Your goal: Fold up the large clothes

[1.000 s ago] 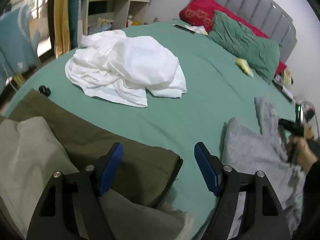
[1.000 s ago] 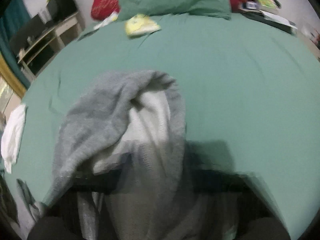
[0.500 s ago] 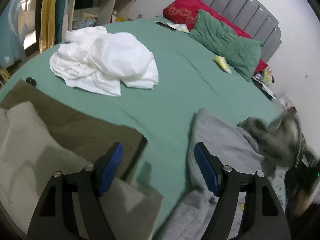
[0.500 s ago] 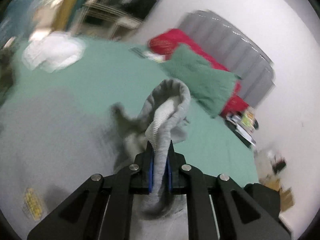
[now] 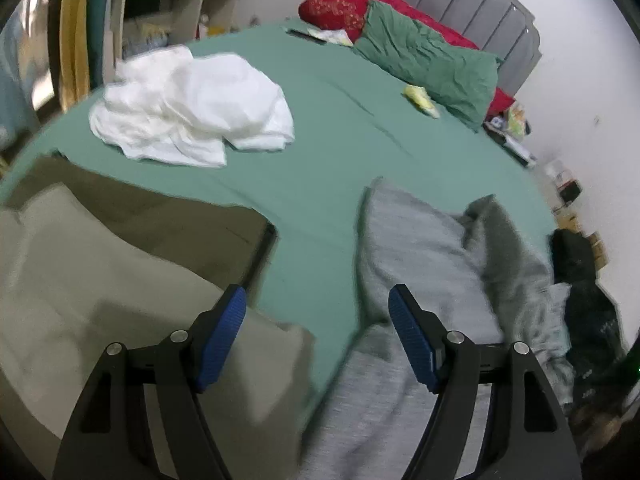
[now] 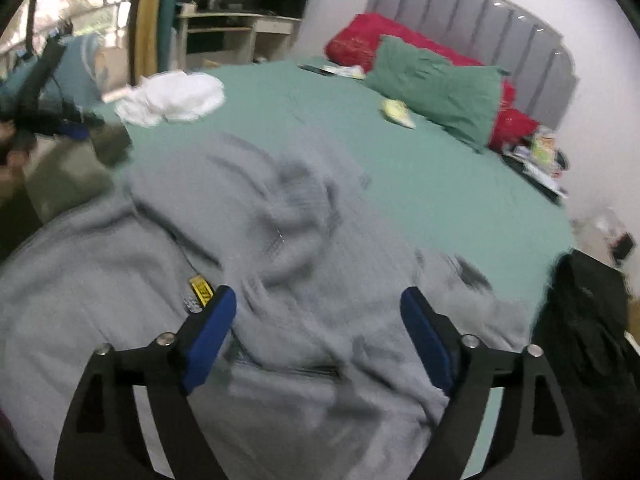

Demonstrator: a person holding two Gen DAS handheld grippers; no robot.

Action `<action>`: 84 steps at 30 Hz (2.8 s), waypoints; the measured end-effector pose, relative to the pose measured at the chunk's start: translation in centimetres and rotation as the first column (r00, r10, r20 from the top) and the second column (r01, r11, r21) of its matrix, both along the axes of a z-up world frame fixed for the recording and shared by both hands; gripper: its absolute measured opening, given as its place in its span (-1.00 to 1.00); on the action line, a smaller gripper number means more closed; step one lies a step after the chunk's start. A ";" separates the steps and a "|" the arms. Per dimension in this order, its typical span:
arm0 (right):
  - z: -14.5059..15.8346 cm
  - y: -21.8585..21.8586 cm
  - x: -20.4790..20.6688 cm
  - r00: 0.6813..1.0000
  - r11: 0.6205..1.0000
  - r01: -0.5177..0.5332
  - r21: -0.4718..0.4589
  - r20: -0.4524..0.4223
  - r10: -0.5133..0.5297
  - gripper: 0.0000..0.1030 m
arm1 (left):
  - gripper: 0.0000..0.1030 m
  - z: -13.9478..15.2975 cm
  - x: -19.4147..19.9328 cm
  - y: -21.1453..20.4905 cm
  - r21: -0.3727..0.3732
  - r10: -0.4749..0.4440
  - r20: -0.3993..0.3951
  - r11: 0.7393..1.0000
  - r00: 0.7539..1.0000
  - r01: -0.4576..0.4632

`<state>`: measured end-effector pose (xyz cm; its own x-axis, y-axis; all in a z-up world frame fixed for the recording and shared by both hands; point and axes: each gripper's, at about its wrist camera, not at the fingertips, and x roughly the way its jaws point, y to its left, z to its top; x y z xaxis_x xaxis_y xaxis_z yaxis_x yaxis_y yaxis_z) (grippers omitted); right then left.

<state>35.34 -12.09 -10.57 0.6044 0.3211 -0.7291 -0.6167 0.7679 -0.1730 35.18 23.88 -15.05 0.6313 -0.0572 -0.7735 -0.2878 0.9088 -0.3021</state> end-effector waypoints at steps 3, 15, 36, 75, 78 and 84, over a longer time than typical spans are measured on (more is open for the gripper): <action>-0.8 3.2 3.2 0.999 0.999 0.022 -0.034 -0.046 -0.024 0.71 | 0.49 -0.1 0.2 0.4 -0.012 0.007 -0.005 1.000 1.000 -0.007; 0.7 7.4 5.6 0.997 0.963 0.006 -0.270 0.075 0.015 -0.86 | 0.49 0.0 0.1 1.6 -0.121 0.045 -0.003 0.992 0.999 -0.045; -2.4 5.5 -7.6 0.990 0.980 -0.131 0.149 -0.033 0.137 0.49 | 0.49 1.1 -1.9 -2.7 0.090 -0.060 -0.005 0.994 0.998 0.060; -12.8 -16.6 -24.0 0.805 0.754 0.566 0.334 -0.423 -0.417 0.66 | 0.50 -7.7 -26.2 -14.0 0.208 -0.078 -0.128 0.973 0.989 0.104; -13.0 -15.9 -23.8 0.817 0.776 0.534 0.335 -0.441 -0.372 -0.22 | 0.50 -7.5 -25.8 -14.5 0.235 -0.058 -0.147 0.968 0.987 0.092; -12.7 -16.9 -24.9 0.817 0.722 0.555 0.414 -0.437 -0.377 -0.76 | -0.08 -6.9 -26.9 -16.6 0.281 -0.124 -0.162 0.945 0.979 0.166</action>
